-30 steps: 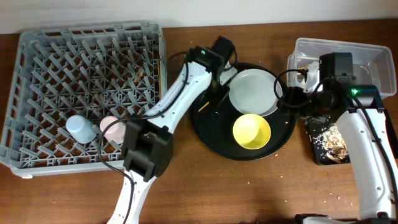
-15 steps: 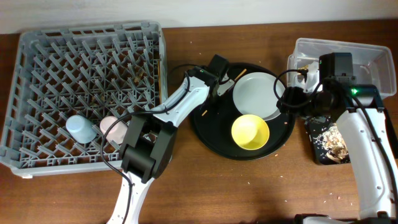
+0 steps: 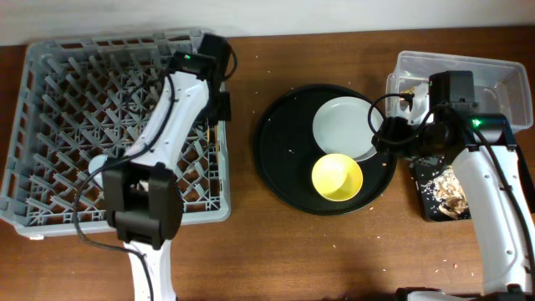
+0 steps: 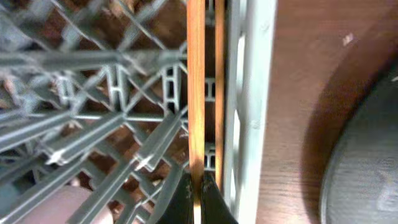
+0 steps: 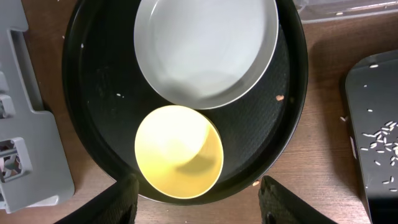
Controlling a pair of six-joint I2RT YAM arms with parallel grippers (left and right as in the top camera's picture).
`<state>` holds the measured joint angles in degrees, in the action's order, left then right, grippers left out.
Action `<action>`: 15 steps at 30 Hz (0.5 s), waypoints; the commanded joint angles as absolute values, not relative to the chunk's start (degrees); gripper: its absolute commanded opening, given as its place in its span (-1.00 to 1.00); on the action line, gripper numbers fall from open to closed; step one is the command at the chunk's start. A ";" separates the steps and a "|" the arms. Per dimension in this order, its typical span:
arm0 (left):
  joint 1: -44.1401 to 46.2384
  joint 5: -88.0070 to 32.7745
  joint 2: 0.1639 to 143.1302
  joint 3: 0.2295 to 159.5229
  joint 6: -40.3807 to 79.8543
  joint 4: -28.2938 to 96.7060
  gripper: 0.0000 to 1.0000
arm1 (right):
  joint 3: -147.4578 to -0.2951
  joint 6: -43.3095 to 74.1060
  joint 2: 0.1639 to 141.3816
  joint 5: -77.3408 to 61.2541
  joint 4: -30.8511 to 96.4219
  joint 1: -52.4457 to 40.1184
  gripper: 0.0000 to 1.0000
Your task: Sort waste into correct bins and load items into the dishwasher rack
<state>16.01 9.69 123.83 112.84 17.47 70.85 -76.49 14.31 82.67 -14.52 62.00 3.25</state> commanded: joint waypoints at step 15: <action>7.16 9.72 97.73 127.96 16.01 96.73 0.18 | -76.84 13.80 76.20 -15.09 64.97 2.81 0.27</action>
